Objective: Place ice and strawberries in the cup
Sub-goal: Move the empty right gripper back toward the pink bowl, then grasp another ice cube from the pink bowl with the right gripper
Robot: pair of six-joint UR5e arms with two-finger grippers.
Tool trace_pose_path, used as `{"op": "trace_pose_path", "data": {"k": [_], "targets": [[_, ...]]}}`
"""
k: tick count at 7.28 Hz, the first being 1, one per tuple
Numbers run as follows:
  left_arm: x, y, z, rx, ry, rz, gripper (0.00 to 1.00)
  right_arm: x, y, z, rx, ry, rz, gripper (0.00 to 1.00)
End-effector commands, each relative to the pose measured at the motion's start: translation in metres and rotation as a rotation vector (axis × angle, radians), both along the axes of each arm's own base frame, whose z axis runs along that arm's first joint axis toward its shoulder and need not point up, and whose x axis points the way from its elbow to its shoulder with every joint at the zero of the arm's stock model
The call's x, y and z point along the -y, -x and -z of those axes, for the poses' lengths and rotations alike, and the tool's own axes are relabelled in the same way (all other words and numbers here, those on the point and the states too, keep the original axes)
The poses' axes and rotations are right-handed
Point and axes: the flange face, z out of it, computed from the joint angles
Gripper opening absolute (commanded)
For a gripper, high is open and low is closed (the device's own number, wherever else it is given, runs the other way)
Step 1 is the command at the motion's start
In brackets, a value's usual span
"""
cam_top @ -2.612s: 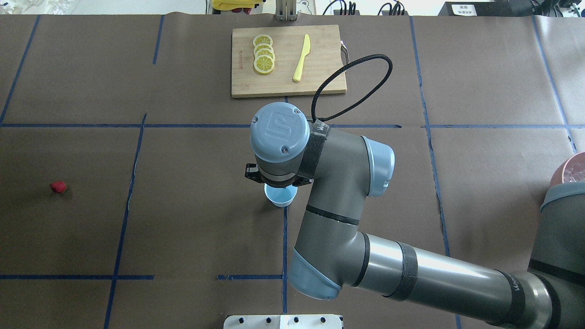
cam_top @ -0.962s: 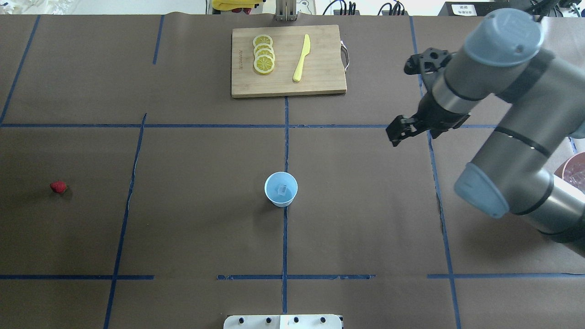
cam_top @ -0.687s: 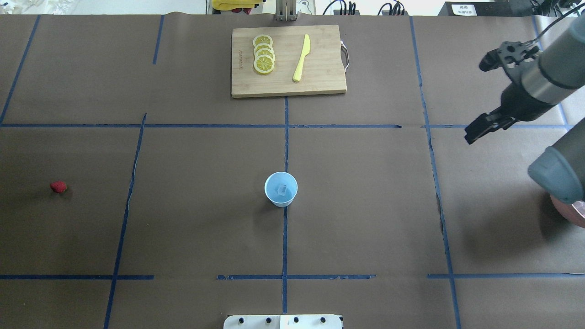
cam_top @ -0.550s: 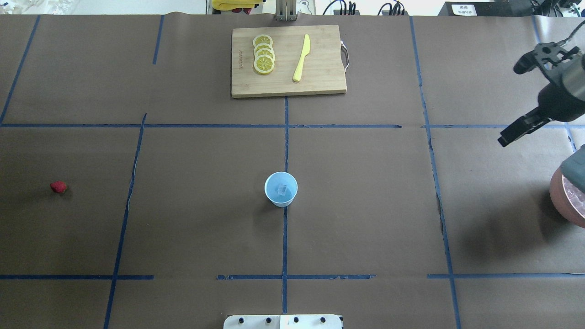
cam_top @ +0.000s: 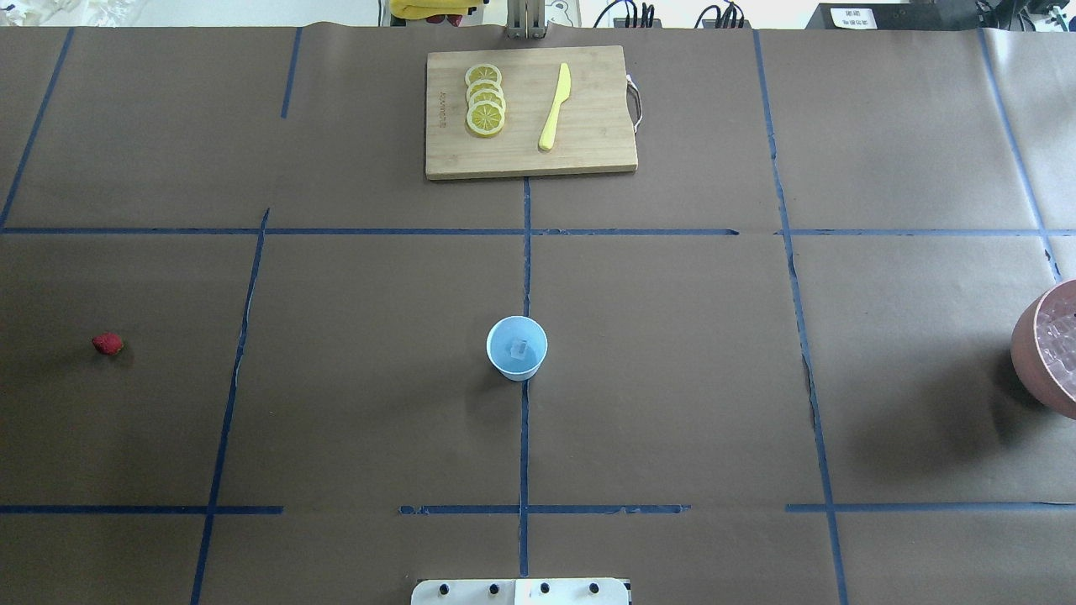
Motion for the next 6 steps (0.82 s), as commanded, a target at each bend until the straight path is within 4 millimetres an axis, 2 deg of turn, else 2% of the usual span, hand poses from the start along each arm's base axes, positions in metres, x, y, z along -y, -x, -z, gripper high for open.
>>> {"op": "trace_pose_path", "data": {"k": [1,2,3,4,6], "targets": [[0.0,0.0,-0.001,0.0,0.001,-0.001,1.0,-0.002,-0.002,0.003,0.026,-0.111,0.028,0.96],[0.0,-0.001,-0.001,0.0,0.001,-0.002,1.0,-0.006,-0.003,-0.009,0.041,-0.228,0.1,0.96],[0.0,-0.004,-0.001,0.0,0.003,-0.01,1.0,-0.024,-0.011,-0.032,0.018,-0.306,0.165,0.99],[0.0,-0.006,-0.001,0.0,0.003,-0.015,1.0,-0.032,-0.016,-0.042,-0.01,-0.351,0.181,0.99],[0.0,-0.01,-0.002,0.0,0.006,-0.022,1.0,-0.045,-0.002,-0.054,0.0,-0.391,0.267,0.98]]}}
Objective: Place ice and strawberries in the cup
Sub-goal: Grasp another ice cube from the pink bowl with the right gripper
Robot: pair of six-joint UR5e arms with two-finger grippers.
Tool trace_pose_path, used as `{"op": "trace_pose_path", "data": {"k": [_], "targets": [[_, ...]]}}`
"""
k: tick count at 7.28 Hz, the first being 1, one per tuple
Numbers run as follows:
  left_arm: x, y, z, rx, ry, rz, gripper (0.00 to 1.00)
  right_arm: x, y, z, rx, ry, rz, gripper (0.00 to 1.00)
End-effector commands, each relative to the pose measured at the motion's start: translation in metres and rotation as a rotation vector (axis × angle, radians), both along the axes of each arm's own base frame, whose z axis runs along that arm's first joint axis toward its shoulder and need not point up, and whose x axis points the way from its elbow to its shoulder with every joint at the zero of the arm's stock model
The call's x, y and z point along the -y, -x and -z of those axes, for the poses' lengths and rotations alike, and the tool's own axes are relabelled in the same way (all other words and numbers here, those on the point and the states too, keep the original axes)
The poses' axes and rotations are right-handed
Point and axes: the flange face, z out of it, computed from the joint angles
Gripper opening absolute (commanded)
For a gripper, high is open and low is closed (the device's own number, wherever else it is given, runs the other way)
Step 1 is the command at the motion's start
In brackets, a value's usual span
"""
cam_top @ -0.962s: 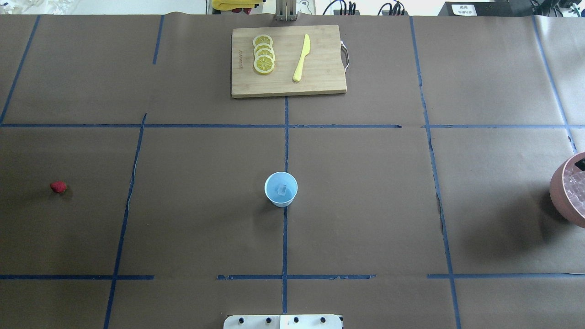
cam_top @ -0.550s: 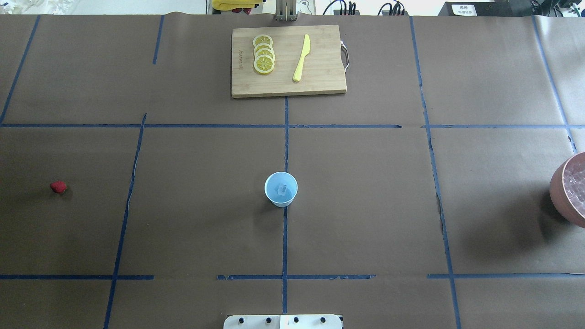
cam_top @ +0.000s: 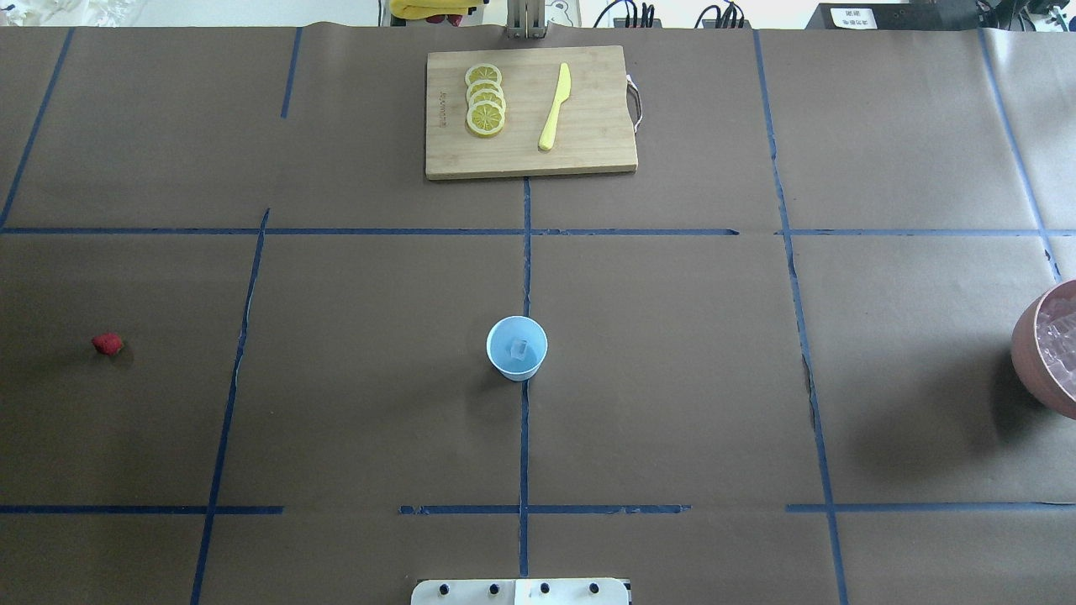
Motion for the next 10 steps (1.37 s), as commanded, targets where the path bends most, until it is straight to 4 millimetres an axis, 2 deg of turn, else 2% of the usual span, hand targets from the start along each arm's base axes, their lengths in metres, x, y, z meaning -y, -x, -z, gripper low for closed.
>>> {"op": "trace_pose_path", "data": {"k": [1,3,6,10], "targets": [[0.0,-0.003,0.0,0.0,0.001,-0.006,1.0,-0.012,0.021,-0.01,-0.007,-0.032,0.092,0.96],[0.001,-0.003,0.0,0.0,0.0,-0.006,1.0,-0.021,0.03,-0.017,-0.009,-0.064,0.14,0.95],[0.0,-0.003,0.0,0.0,0.001,-0.006,1.0,-0.022,0.027,-0.044,-0.049,-0.119,0.211,0.92],[0.001,-0.003,0.0,0.0,0.0,-0.006,1.0,-0.025,0.042,-0.053,-0.076,-0.12,0.26,0.81]]}}
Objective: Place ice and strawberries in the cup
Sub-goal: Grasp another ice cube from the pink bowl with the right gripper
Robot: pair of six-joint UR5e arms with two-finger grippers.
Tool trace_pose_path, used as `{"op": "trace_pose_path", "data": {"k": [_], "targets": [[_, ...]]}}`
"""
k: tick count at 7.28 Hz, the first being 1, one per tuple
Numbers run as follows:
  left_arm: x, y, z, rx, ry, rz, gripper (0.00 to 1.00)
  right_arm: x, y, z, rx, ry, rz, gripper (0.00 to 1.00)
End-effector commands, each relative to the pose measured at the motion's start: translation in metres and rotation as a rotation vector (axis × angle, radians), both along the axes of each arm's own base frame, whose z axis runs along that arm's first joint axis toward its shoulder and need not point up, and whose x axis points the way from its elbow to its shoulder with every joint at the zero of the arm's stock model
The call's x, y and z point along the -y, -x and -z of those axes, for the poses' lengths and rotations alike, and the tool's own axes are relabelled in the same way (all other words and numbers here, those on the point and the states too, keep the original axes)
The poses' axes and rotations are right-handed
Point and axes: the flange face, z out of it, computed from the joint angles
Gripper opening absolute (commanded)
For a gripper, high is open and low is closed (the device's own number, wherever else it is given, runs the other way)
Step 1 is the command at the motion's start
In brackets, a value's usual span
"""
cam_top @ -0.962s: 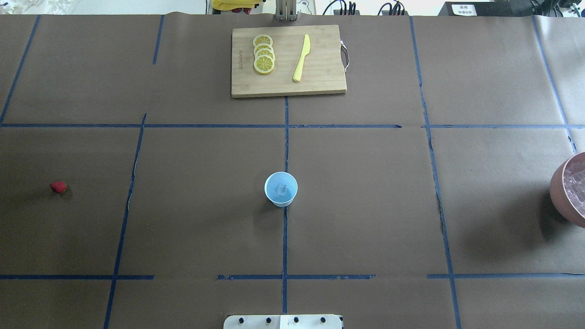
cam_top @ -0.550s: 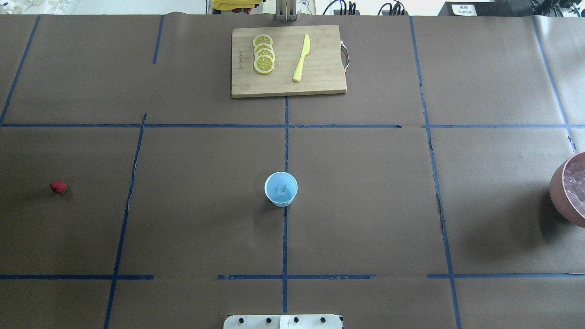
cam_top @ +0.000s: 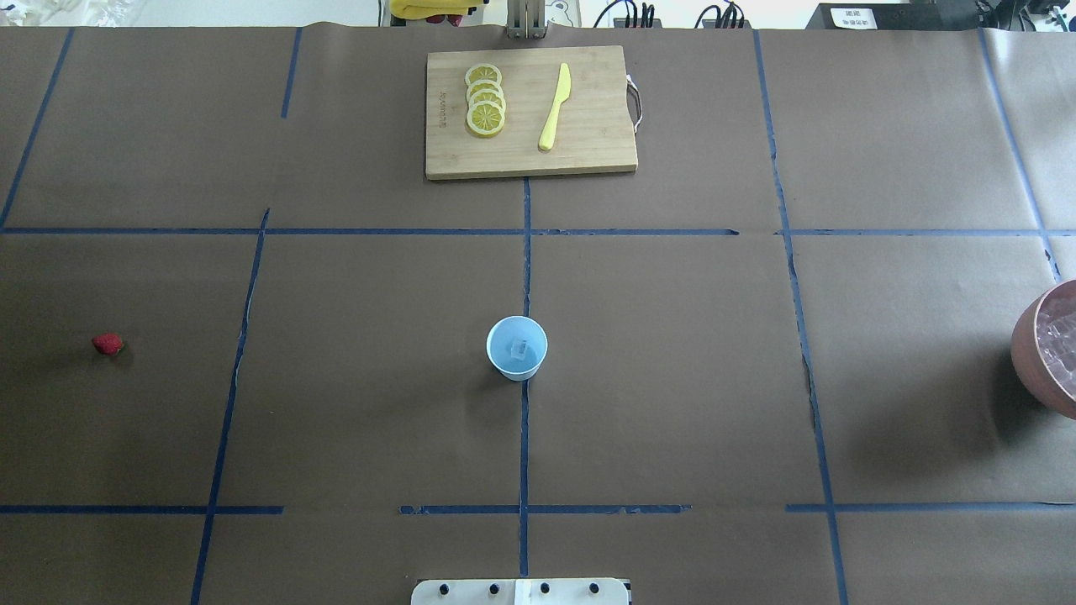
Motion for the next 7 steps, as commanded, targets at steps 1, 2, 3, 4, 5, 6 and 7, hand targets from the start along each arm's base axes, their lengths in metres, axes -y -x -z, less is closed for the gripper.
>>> {"op": "trace_pose_path", "data": {"k": [1,2,3,4,5,6,7], "targets": [[-0.0004,0.0,-0.0004,0.0,0.001,0.0,1.0,-0.0015,0.0067,-0.0018,-0.01,-0.016,0.036,0.77],[-0.0004,0.0,-0.0004,0.0,0.001,0.0,1.0,-0.0013,0.0061,-0.0038,-0.018,-0.034,0.057,0.75],[-0.0005,0.0,-0.0006,0.0,0.002,0.0,1.0,-0.0013,0.0054,-0.0065,-0.026,-0.035,0.058,0.74],[0.0002,0.0,0.0001,0.0,0.002,0.001,1.0,-0.0015,0.0053,-0.0081,-0.028,-0.038,0.065,0.73],[-0.0004,0.0,-0.0004,0.0,0.001,0.0,1.0,-0.0021,0.0049,-0.0086,-0.028,-0.04,0.07,0.69],[0.0003,0.0,0.0003,0.0,-0.001,0.0,1.0,-0.0034,0.004,-0.0107,-0.033,-0.041,0.076,0.65],[0.0002,0.0,0.0001,0.0,0.001,0.0,1.0,-0.0035,0.0041,-0.0106,-0.031,-0.041,0.076,0.6]]}}
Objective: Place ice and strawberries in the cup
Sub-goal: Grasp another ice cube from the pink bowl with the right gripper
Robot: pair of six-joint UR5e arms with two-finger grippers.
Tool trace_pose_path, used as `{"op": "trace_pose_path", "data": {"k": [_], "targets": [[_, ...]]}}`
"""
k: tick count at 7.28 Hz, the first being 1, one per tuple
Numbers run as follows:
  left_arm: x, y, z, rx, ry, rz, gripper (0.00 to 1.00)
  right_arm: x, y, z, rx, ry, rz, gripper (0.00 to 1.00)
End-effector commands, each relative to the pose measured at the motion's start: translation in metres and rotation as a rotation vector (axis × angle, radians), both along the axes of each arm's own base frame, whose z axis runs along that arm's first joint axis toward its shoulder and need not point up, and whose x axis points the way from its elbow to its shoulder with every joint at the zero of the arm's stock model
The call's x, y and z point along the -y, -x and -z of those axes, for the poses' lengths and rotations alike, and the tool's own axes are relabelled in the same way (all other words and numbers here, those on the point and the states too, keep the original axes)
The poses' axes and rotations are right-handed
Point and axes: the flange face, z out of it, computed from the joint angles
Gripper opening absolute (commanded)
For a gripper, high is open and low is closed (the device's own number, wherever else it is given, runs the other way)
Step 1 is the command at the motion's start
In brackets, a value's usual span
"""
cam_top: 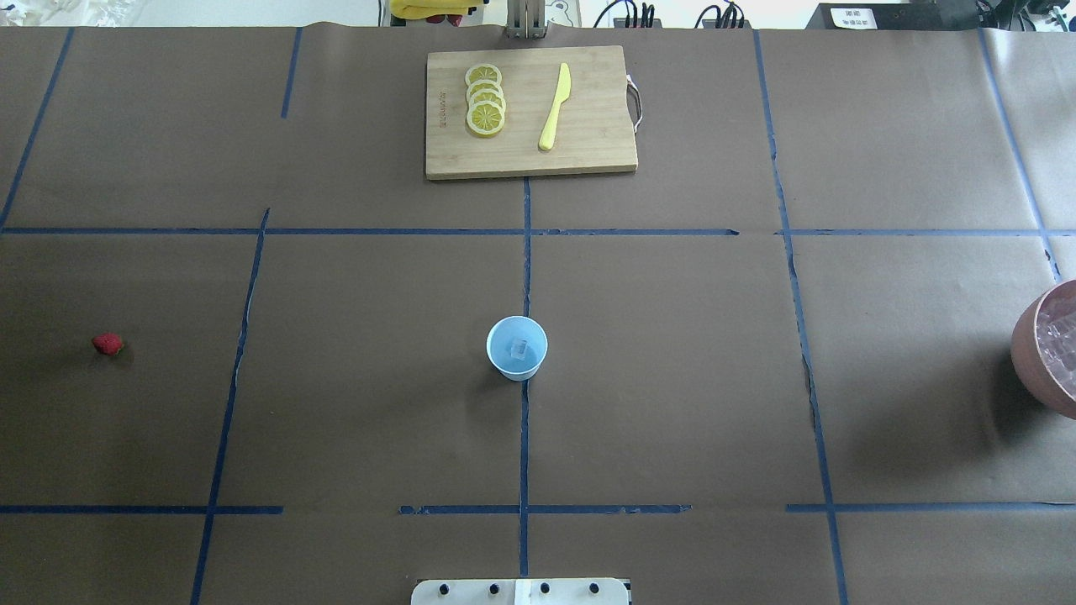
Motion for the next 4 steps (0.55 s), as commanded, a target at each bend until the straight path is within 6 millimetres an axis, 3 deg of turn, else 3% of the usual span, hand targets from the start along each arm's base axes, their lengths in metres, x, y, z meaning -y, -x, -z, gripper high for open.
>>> {"op": "trace_pose_path", "data": {"k": [1,3,4], "targets": [[0.0002,0.0,0.0002,0.0,-0.001,0.0,1.0,0.0001,0.0001,-0.0003,0.0,-0.002,0.003,0.49],[0.0003,0.0,0.0004,0.0,-0.003,0.0,1.0,0.0014,0.0009,0.0017,0.004,-0.018,0.022,0.21],[0.0003,0.0,0.0004,0.0,-0.003,0.0,1.0,0.0027,0.0016,0.0028,0.005,-0.022,0.023,0.12]]}}
